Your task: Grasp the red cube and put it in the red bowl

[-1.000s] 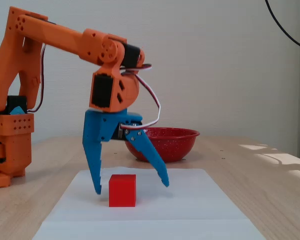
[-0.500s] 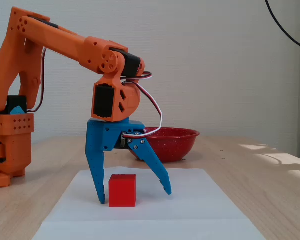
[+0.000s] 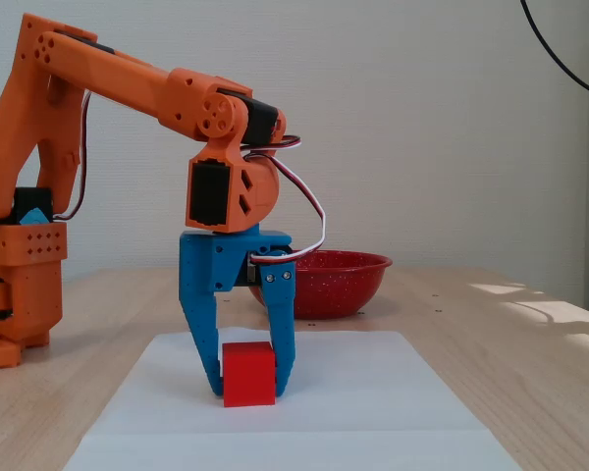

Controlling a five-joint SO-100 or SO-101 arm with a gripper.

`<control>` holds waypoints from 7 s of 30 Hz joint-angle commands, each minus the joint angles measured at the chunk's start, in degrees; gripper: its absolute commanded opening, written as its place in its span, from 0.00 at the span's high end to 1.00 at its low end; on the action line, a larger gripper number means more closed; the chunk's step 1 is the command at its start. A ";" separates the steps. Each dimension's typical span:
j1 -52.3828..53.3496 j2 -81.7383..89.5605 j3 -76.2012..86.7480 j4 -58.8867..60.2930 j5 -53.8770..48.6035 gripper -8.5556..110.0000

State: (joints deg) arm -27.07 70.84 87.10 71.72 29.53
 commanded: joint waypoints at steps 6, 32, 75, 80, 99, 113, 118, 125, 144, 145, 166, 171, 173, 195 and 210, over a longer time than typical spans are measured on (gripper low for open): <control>-2.29 4.22 -6.59 7.21 -1.41 0.92; 13.36 14.06 -43.24 39.29 -15.82 0.92; 64.95 9.93 -23.91 -1.49 -43.77 0.86; 64.69 8.70 -22.59 -0.79 -44.56 0.68; 59.41 15.73 -38.06 19.78 -46.05 0.92; 42.63 31.99 -35.33 28.04 -40.96 0.92; 37.00 43.24 -20.74 20.04 -39.02 0.92; 31.38 58.45 1.85 7.73 -37.00 0.92; 27.07 90.88 60.29 -33.40 -39.29 0.93; 27.07 92.46 62.93 -34.80 -39.64 0.93; 29.44 117.95 92.81 -31.82 -41.92 0.93; 29.09 117.95 92.81 -23.91 -41.75 0.92; 28.92 117.95 92.81 -21.71 -41.92 0.92; 29.62 117.86 92.81 -18.90 -42.89 0.92; 30.32 117.77 92.81 -18.90 -41.66 0.92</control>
State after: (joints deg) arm 2.46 188.00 179.03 52.47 -12.22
